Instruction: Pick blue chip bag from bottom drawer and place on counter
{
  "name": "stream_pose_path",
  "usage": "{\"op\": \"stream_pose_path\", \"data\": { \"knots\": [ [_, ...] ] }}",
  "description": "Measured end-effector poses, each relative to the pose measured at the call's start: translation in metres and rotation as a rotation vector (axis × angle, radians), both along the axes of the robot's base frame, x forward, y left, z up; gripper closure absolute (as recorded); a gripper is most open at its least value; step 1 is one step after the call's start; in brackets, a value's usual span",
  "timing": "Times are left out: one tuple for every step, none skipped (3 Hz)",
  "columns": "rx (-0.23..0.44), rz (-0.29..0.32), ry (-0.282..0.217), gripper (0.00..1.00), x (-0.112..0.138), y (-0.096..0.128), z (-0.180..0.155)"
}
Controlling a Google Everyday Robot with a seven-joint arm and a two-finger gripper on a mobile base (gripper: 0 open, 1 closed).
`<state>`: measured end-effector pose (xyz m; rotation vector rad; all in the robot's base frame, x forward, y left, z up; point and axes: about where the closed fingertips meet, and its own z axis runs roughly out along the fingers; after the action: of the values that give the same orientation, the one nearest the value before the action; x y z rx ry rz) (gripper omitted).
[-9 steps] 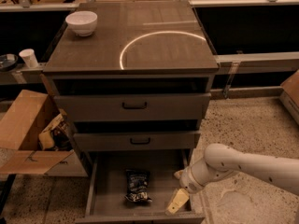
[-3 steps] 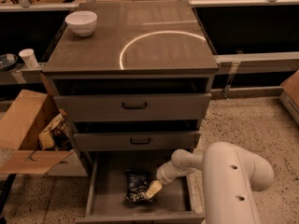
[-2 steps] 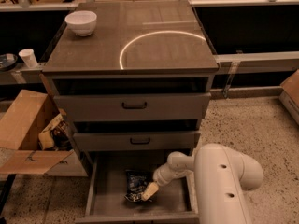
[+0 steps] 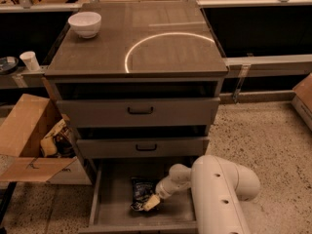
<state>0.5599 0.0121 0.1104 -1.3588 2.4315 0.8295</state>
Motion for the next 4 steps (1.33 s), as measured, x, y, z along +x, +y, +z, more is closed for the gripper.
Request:
{"op": "stream_pose_path", "data": {
  "knots": [
    [0.008, -0.007, -0.013, 0.55, 0.002, 0.0, 0.01],
    [0.025, -0.036, -0.047, 0.78, 0.002, -0.001, 0.023],
    [0.092, -0.035, -0.151, 0.99, 0.0, -0.009, 0.074],
    [0.205, 0.024, -0.257, 1.0, -0.023, -0.023, 0.144]
  ]
}}
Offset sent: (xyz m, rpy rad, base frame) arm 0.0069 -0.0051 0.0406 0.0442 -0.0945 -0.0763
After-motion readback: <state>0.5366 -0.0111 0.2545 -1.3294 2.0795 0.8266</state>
